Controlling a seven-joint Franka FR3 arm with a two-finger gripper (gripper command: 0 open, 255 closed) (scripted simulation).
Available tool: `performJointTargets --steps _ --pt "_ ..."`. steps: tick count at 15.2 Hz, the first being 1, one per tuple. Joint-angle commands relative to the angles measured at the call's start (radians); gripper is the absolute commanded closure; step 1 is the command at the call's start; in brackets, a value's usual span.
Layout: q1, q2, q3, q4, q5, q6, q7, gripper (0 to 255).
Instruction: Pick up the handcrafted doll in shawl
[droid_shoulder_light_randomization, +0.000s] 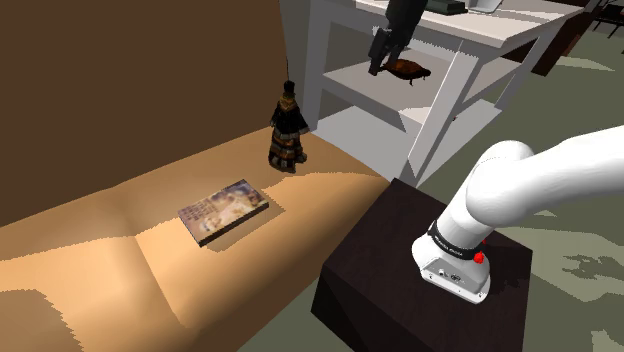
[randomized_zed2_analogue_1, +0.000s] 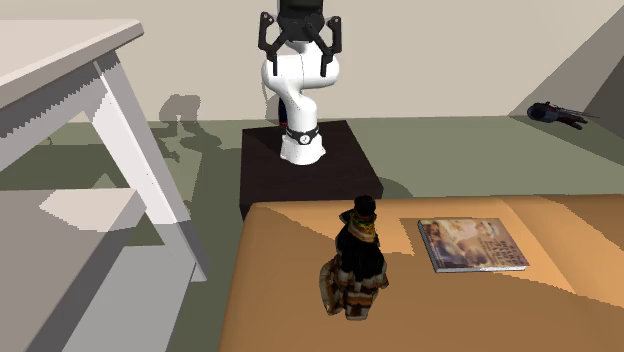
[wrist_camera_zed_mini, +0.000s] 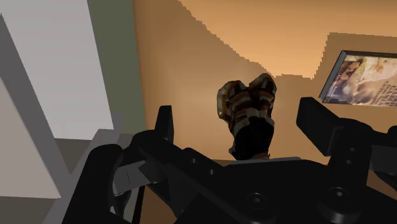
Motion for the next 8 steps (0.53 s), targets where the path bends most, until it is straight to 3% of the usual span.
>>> performJointTargets --steps 1,8 --pt "0.000 0.000 0.000 0.000 0.000 0.000 0.000 0" --pt "0.004 0.252 0.064 0.102 0.002 0.135 0.119 0"
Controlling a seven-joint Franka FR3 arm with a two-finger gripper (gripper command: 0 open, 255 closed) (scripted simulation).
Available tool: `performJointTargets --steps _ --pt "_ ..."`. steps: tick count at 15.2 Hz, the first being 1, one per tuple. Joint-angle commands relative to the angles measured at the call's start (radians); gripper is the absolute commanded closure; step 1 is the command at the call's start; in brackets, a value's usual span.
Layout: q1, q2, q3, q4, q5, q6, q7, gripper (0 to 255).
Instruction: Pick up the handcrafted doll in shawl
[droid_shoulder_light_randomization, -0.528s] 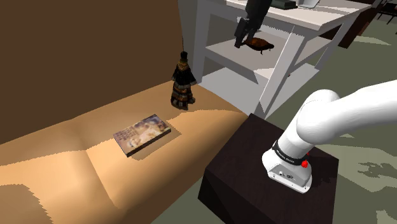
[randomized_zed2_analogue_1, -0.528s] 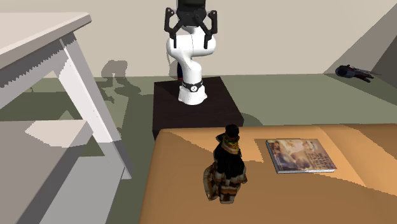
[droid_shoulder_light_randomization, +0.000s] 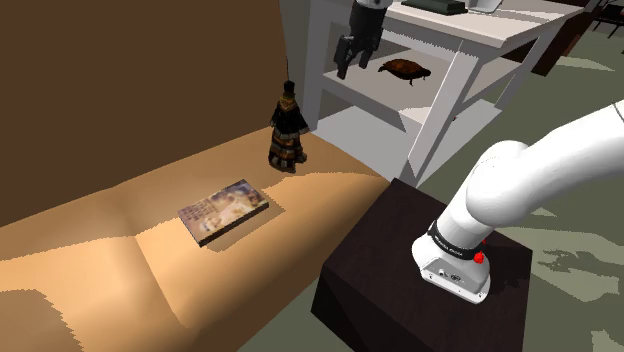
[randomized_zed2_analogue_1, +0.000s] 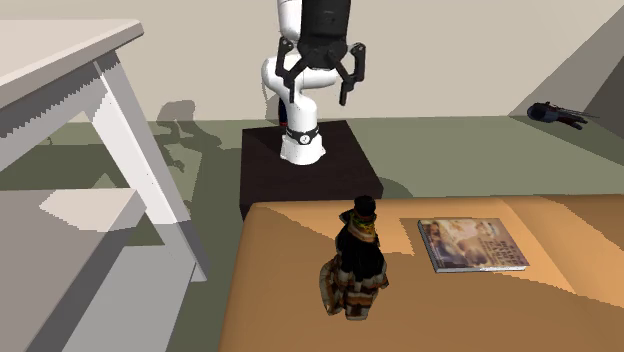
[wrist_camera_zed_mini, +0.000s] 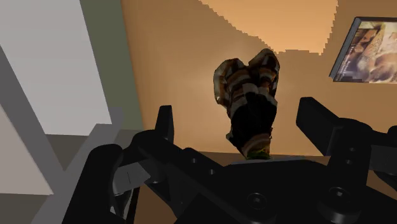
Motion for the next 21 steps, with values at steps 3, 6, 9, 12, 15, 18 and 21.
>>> performJointTargets --steps 3,6,9,12,15,18,21 --pt "0.000 0.150 0.033 0.086 -0.009 0.056 0.068 0" --pt "0.000 0.267 0.054 0.165 -0.024 0.086 0.118 0" --pt "0.001 0.385 0.071 0.257 -0.043 0.103 0.166 0" --pt "0.005 0.507 0.083 0.363 -0.067 0.109 0.213 0" --pt "0.013 0.613 0.088 0.466 -0.088 0.103 0.249 0" --pt "0.013 0.618 0.087 0.432 -0.091 0.142 0.256 0" --pt "0.012 0.625 0.086 0.400 -0.095 0.180 0.264 0"
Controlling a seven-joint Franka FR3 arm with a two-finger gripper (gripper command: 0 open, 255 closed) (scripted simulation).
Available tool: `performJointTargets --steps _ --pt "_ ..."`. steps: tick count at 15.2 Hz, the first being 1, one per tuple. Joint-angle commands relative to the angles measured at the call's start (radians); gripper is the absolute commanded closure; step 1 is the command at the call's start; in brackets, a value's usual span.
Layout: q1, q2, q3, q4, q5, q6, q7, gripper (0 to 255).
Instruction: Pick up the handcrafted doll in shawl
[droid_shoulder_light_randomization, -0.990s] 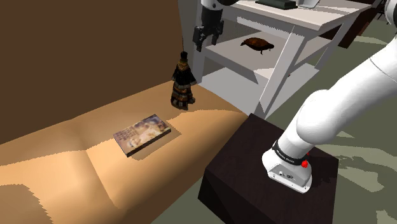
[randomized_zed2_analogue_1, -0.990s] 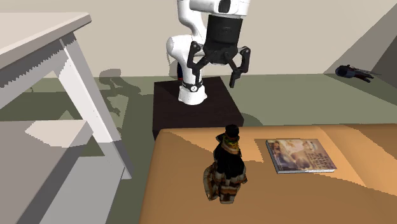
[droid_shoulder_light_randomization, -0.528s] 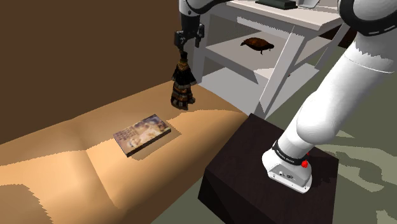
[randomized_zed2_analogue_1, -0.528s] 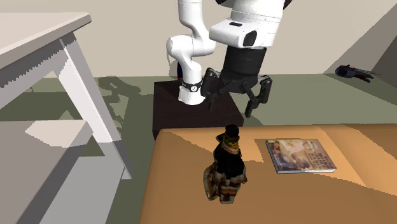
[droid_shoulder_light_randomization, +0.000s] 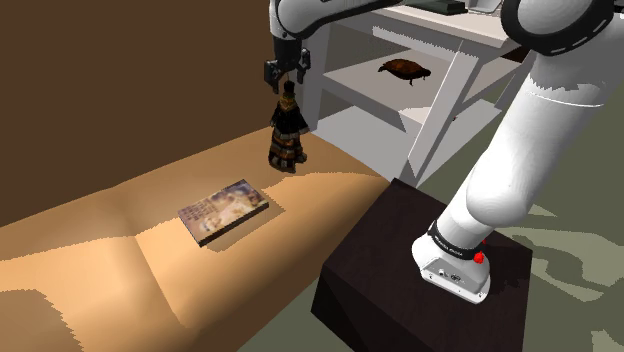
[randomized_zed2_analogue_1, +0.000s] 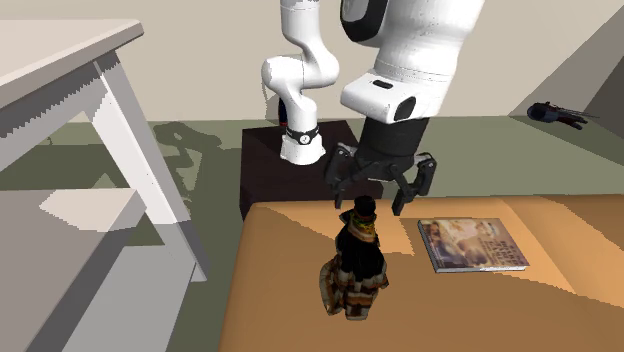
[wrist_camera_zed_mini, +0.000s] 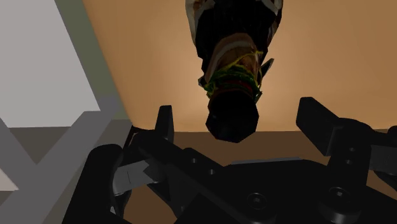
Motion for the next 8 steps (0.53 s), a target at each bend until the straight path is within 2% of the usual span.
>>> performJointTargets --steps 1,3,4,8 --pt "-0.001 0.009 -0.001 -0.016 -0.003 0.025 0.004 0" --pt "-0.001 0.011 -0.001 -0.022 -0.004 0.032 0.006 0" --pt "-0.001 0.012 -0.001 -0.021 -0.004 0.033 0.006 255" --pt "-0.001 0.010 -0.002 -0.023 -0.004 0.034 0.005 255"
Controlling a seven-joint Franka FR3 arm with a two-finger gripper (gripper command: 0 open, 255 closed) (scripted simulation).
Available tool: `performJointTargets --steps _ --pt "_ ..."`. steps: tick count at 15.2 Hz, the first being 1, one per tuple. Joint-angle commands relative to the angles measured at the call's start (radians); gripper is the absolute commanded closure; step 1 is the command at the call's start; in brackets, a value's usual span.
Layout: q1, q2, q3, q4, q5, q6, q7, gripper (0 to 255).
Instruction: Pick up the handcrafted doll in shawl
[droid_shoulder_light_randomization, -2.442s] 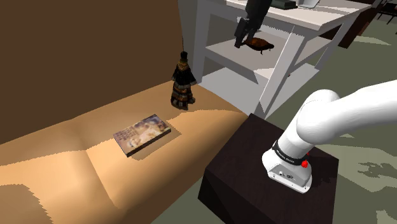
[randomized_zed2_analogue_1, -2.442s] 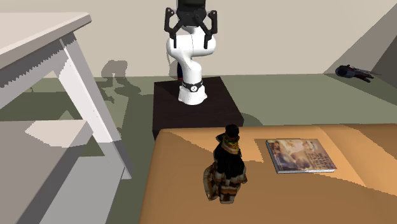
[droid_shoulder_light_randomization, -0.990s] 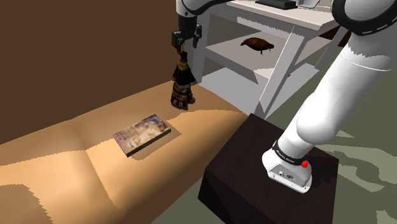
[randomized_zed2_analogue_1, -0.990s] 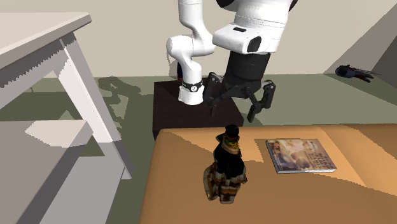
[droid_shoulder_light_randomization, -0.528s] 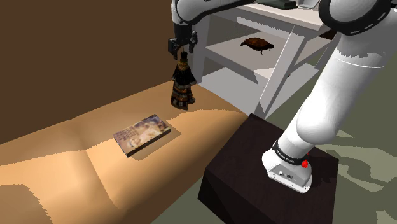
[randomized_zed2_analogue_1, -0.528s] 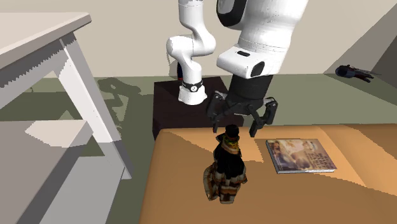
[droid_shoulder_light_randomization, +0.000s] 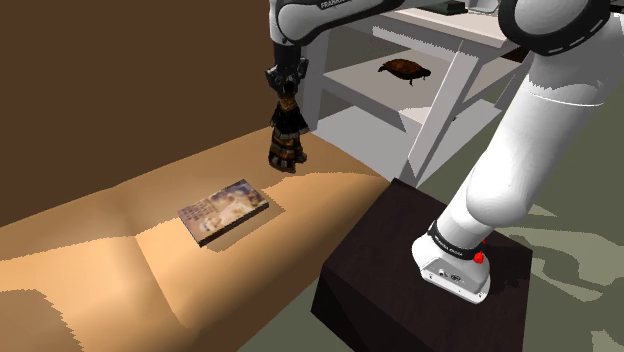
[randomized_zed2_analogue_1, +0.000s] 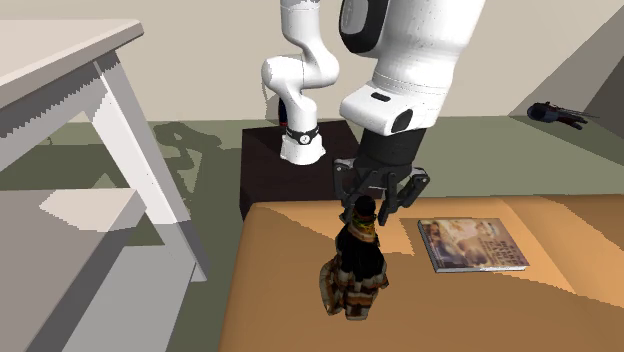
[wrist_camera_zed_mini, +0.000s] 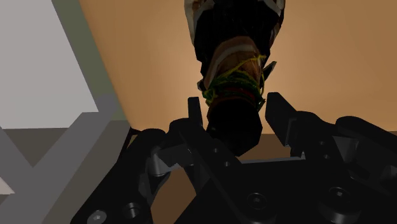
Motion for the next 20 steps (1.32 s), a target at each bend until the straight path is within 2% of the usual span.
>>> performJointTargets --steps 1,5,20 --pt "0.000 0.001 0.000 -0.001 0.000 0.000 0.000 255" --pt "0.000 0.002 0.000 0.001 0.000 -0.001 0.001 255" --pt "0.003 -0.018 0.003 0.177 0.016 -0.194 -0.035 255"
